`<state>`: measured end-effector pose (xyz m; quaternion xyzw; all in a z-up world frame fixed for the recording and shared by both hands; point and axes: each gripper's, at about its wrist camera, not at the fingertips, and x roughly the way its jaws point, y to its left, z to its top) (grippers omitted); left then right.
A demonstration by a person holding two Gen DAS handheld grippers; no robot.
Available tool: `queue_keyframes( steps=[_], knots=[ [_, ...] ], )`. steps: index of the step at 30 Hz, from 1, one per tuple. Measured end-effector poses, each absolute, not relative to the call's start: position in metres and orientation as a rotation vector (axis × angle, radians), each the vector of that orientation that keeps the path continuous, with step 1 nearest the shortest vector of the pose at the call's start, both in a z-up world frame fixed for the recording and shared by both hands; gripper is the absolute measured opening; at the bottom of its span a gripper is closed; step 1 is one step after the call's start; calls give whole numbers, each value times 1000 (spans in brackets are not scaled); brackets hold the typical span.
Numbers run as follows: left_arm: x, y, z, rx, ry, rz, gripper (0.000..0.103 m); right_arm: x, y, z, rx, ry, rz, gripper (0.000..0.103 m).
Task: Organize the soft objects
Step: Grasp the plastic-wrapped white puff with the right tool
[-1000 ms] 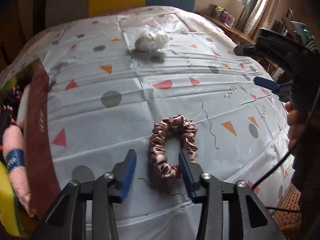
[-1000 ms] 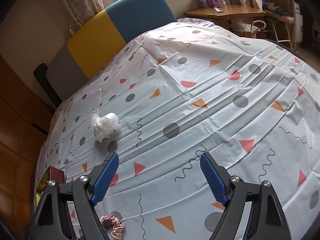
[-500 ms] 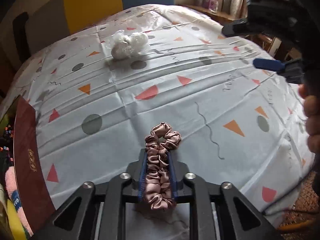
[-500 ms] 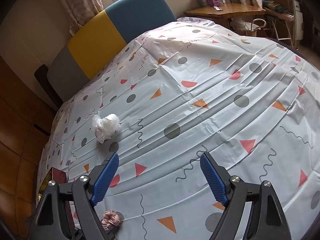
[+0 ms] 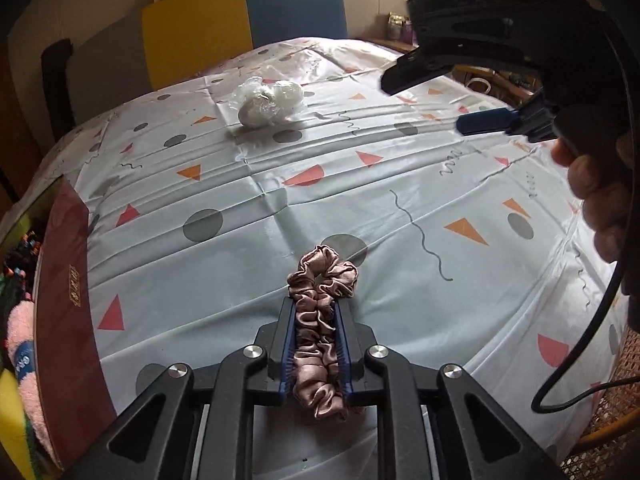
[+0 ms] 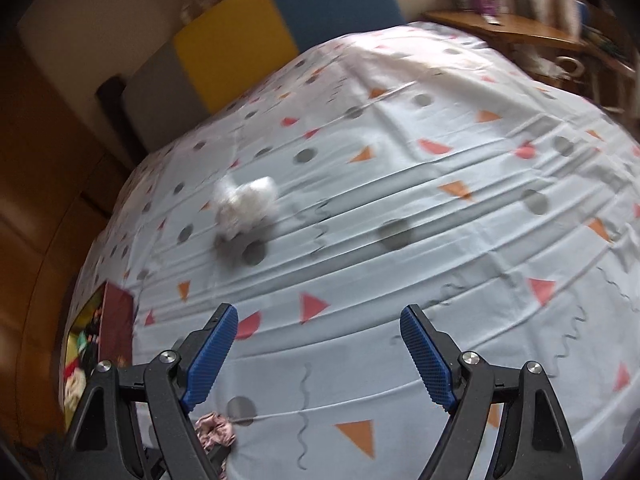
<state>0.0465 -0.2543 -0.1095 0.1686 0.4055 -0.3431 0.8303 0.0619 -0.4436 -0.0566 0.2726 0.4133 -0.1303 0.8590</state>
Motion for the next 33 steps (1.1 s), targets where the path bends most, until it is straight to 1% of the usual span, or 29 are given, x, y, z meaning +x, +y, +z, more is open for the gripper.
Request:
queue_keyframes(
  steps=[5,10,11,12,13,17,18,19,20,22,23,24,25,30,33],
  knots=[
    [46,-251,-111,323,844,-737,17,103,-426,-48,445,903,-173,84],
    [49,-248,-112,287,856,-749,17,166,-424,-48,413,922,-140,84],
    [50,-248,-112,280,858,-753,17,180,-424,-49,406,927,-139,87],
    [51,-247,-112,273,860,-756,17,193,-422,-50,392,934,-138,92],
    [51,-247,-112,268,861,-759,17,206,-421,-52,370,944,-138,94],
    [52,-246,-112,259,860,-764,17,250,-419,-68,319,1016,-156,94],
    [52,-246,-112,257,860,-765,17,257,-417,-74,309,1031,-162,90],
    [52,-246,-112,255,861,-766,17,263,-415,-83,298,1055,-164,80],
    [52,-246,-112,254,861,-767,17,266,-414,-88,292,1069,-161,60],
    [51,-245,-112,251,860,-768,17,263,-409,-87,275,1053,-149,54],
    [51,-245,-112,252,859,-767,17,259,-407,-84,268,1048,-134,49],
    [50,-246,-112,255,857,-766,17,254,-406,-80,257,1040,-130,46],
    [50,-245,-112,258,854,-764,17,246,-403,-74,245,1025,-130,46],
    [48,-246,-112,267,849,-759,17,189,-394,-52,213,1005,-110,45],
    [47,-248,-112,276,844,-754,17,150,-390,-53,210,1027,-124,45]
  ],
)
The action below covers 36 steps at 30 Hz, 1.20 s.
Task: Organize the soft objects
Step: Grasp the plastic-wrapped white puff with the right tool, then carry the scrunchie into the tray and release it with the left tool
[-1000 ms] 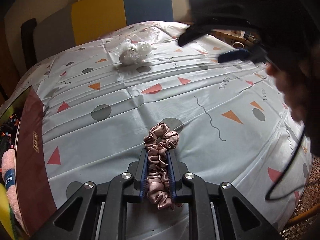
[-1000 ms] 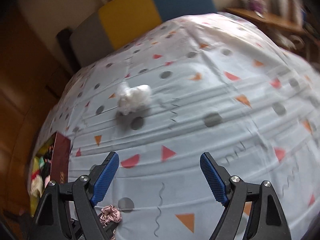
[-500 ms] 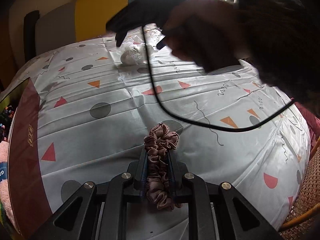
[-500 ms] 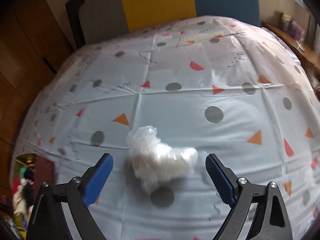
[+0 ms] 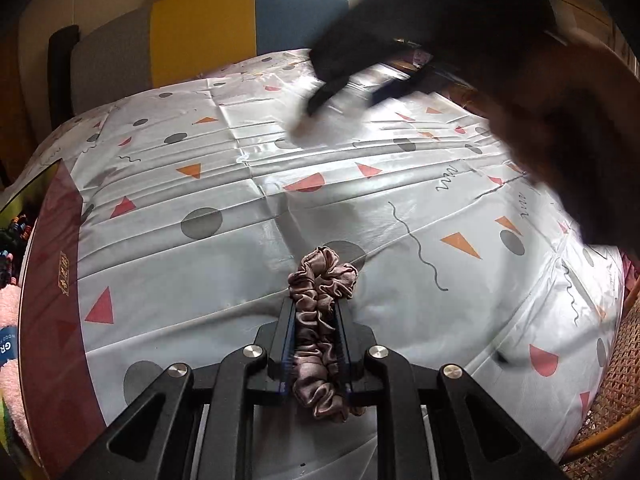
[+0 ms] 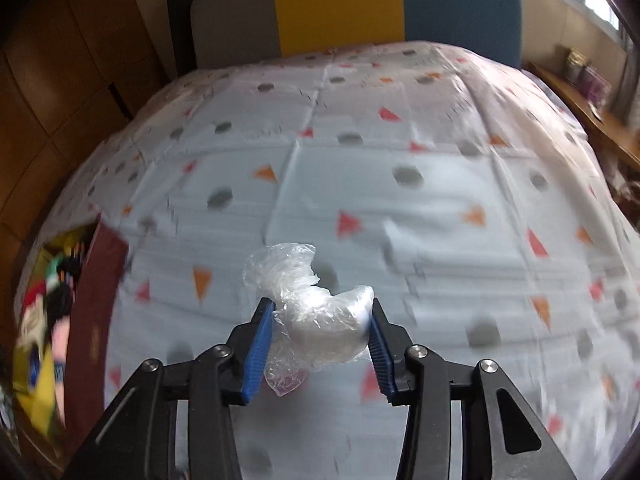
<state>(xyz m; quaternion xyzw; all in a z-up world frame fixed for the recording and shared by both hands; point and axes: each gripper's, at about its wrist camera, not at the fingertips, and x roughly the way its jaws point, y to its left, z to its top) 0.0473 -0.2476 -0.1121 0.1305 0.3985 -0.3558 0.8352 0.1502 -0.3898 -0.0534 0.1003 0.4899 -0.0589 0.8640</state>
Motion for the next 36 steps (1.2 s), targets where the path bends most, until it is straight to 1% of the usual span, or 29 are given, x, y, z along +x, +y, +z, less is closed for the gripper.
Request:
queue_keyframes(
  steps=[6,8,12,21,28,36],
  knots=[
    [46,-251,-112,301,838,-738,17,85,-383,-78,224,1097,-145,46],
    [46,-252,-110,302,846,-731,17,75,-384,-85,236,1075,-141,48],
    [50,-249,-103,274,889,-718,16,73,-394,-90,300,1062,-127,51],
    [29,-231,-62,241,839,-718,16,77,-396,-97,352,1075,-86,51],
    [19,-208,-26,212,791,-685,16,76,-389,-96,279,1059,-95,51],
    [15,-181,-12,175,788,-657,16,77,-381,-95,183,1056,-106,48]
  ],
)
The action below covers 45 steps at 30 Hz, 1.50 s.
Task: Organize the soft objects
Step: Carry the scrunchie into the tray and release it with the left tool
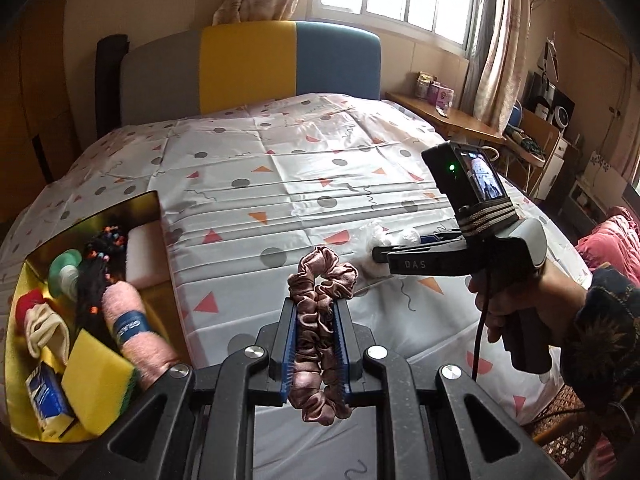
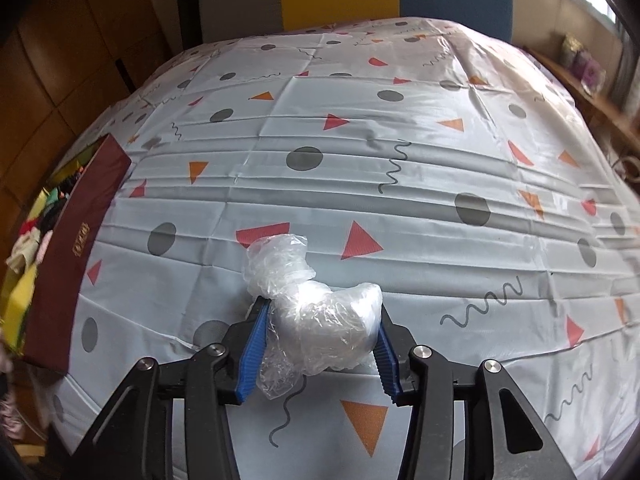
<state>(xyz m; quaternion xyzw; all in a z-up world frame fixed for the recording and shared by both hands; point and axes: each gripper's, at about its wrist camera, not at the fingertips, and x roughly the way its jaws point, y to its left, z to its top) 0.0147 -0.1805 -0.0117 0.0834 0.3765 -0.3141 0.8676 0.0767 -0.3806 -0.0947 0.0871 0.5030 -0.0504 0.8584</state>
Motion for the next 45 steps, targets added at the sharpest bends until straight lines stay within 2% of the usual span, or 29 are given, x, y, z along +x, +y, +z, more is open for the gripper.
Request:
queue_keyframes(
  steps=[15,28,45],
  knots=[
    [40,-88,25,100,696,-427,16,76,-377,-96,138,1056,-109,48],
    [55,-24,12,64,718,-261,16,75,-376,-96,114,1050,-107,48],
    [64,15,-8,-3,782,-189,16,74,-376,-97,90,1047,-106,48]
  ],
)
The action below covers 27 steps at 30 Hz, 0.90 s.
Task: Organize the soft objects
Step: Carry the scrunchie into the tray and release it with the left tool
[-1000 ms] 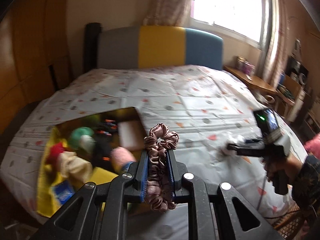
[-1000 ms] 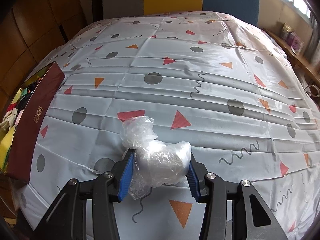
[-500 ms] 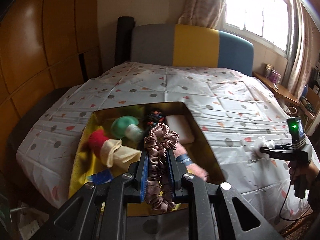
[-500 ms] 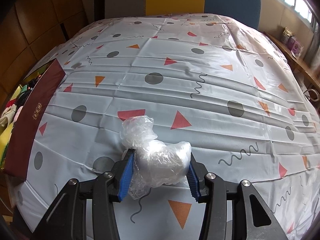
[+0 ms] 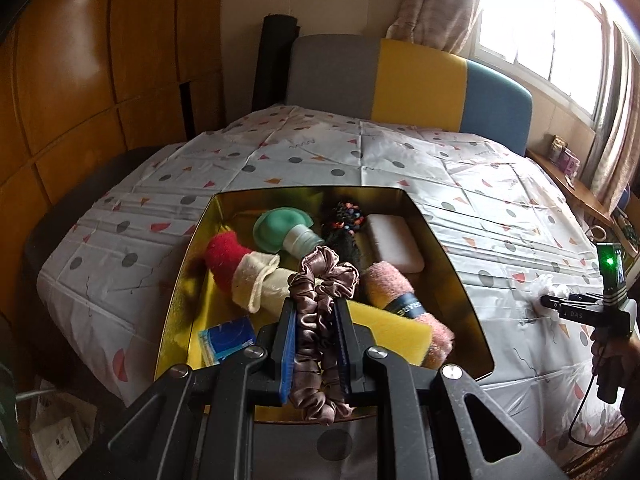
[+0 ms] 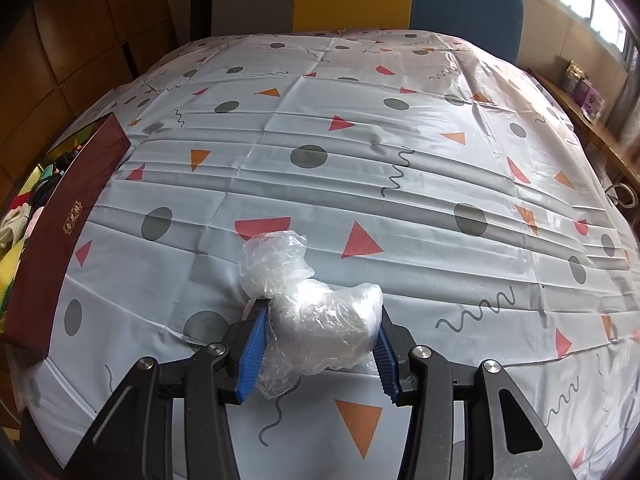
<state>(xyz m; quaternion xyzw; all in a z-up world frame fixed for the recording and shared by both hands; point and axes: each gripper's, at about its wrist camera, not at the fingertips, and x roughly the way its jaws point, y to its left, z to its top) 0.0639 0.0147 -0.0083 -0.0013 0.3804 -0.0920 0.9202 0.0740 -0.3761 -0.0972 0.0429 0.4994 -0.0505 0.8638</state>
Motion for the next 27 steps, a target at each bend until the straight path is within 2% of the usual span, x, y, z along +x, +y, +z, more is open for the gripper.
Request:
queue_keyframes(
  steps=[11,19,24,27],
  knots=[
    [75,103,-20,-267,854,-86,16,74,-375,-96,69,1048,-108,48],
    [95,94,-39,-333,912,-132,18,75,-374,-96,56,1050,-109,48],
    [119,85,-59,-378,983,-101,31,75,-374,-96,53,1050,-109,48],
    [124,83,-69,-379,1019,-92,33,75,-374,-97,53,1050,-109,48]
  ],
)
